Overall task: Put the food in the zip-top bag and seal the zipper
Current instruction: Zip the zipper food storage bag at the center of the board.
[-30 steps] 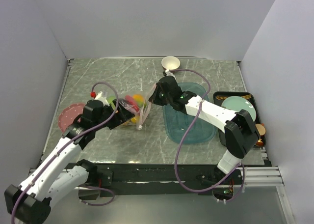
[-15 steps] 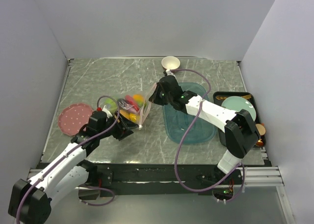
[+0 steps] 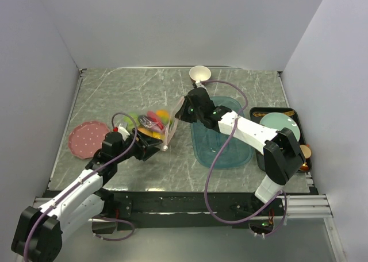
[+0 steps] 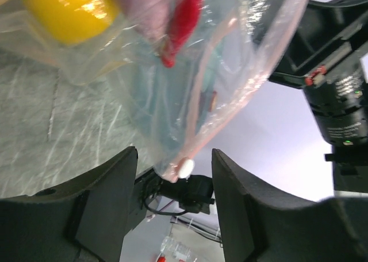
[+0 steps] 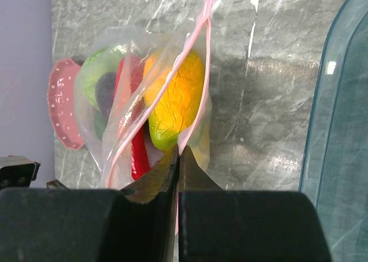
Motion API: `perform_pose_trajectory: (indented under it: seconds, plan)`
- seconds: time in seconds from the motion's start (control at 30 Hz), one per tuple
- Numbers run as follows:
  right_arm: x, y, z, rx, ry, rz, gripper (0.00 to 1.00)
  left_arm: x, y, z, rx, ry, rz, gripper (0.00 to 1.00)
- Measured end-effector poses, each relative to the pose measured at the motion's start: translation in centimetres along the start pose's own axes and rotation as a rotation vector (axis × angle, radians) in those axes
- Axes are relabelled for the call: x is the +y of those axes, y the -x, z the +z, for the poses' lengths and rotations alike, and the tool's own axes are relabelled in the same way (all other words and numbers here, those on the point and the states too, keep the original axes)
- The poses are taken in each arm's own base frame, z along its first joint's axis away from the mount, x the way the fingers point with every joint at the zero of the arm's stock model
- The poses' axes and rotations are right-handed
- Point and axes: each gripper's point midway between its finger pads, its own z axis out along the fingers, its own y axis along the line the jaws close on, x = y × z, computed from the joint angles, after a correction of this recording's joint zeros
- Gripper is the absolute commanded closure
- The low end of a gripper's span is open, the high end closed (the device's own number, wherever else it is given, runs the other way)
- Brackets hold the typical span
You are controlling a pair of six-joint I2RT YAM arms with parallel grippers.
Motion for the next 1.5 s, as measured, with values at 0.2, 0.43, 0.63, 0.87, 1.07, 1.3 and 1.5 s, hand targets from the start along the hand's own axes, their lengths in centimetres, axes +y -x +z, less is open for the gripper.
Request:
perform_pose_trajectory:
  seconds: [0.2, 0.43, 0.63, 0.87, 1.07, 1.3, 1.5]
  plan:
    - [0.1, -0.1, 0.0, 0.007, 0.01, 0.001, 0.96, -0.3, 0.1, 0.2, -0.004, -0.036, -0.021, 0.43]
    - [0.1, -0.2, 0.0, 0.009, 0.011, 0.002, 0.96, 0.1, -0.1, 0.4, 0.011, -0.026, -0.048, 0.5]
    - [0.1, -0.2, 0.0, 0.009, 0.012, 0.004, 0.96, 0.5, -0.3, 0.5, 0.021, -0.03, -0.068, 0.64]
    - [0.2, -0.2, 0.0, 0.012, 0.015, 0.005, 0.95, 0.8, -0.4, 0.8, 0.03, -0.025, -0.076, 0.75]
    - [0.2, -0.3, 0.0, 0.017, 0.019, 0.005, 0.95, 1.5, -0.5, 1.2, 0.046, 0.003, -0.084, 0.83]
    - [0.2, -0.4, 0.0, 0.019, 0.02, 0.005, 0.84, 0.8, -0.4, 1.3, 0.048, -0.001, -0.064, 0.99]
    - [-0.3, -0.6, -0.1, 0.029, -0.002, 0.004, 0.47, 0.4, 0.2, 1.2, 0.036, -0.004, -0.038, 0.99]
